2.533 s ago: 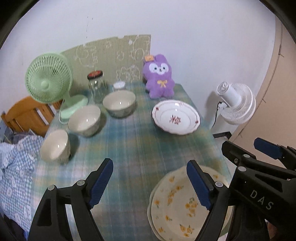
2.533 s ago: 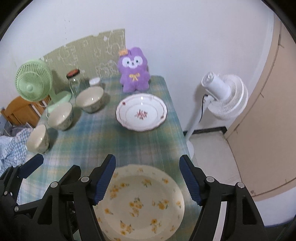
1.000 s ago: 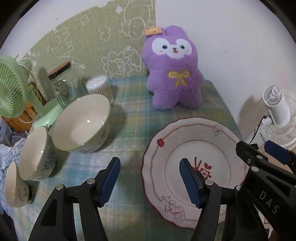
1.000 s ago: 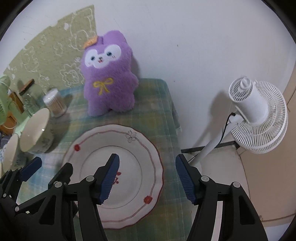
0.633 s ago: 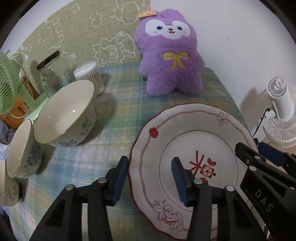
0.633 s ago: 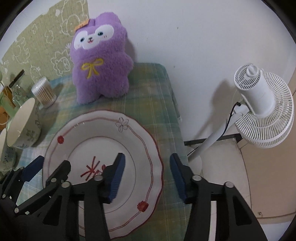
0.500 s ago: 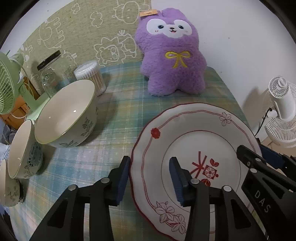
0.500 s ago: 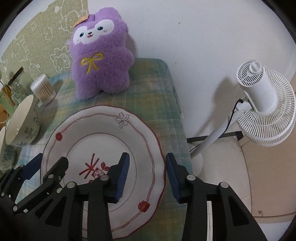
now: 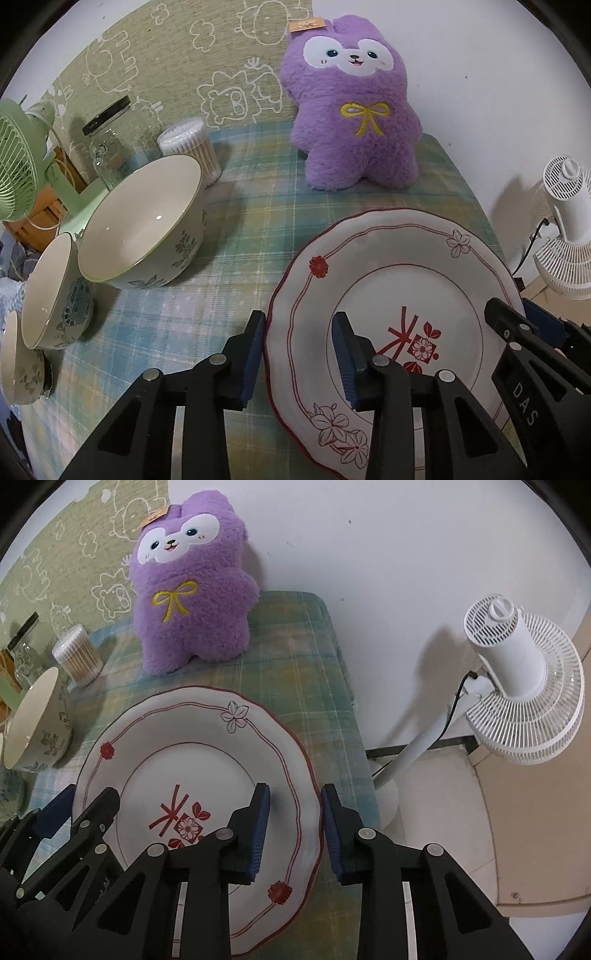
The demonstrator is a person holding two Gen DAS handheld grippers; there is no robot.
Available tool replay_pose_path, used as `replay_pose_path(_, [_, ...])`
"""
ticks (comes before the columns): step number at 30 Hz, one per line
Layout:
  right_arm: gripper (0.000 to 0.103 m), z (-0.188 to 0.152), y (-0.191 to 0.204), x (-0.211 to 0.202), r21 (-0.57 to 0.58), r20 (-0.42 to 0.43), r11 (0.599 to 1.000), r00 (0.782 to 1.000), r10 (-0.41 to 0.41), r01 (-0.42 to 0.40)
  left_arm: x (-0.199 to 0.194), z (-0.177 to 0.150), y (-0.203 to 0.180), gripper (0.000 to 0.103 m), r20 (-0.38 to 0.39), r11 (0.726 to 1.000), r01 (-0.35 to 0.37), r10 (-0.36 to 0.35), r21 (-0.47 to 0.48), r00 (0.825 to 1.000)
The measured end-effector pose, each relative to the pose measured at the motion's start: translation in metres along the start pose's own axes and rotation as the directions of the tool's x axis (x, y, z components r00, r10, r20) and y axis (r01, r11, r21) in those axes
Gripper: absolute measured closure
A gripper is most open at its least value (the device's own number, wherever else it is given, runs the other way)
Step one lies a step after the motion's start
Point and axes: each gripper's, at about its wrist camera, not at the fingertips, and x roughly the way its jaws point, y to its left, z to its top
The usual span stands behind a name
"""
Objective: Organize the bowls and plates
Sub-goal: 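Lift the red-rimmed plate off the table with both grippers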
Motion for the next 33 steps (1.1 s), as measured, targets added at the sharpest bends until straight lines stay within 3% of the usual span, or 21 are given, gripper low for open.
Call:
replay_pose_path(16, [0.071,-0.002,0.004,-0.005,-0.023,0.008,1.0,1.0,-0.02,0.02,-0.004,-0.004,-0.002,0.069,0.022,0.999,-0.028,0.028,0.032,0.999])
replay_pose_path(33, [0.071,-0.007,0.014,-0.052,-0.018,0.041,0.999,0.999,-0.029,0.029,-0.053,-0.012,0.015,0.069,0.055,1.0,-0.002,0.001,0.02,0.998])
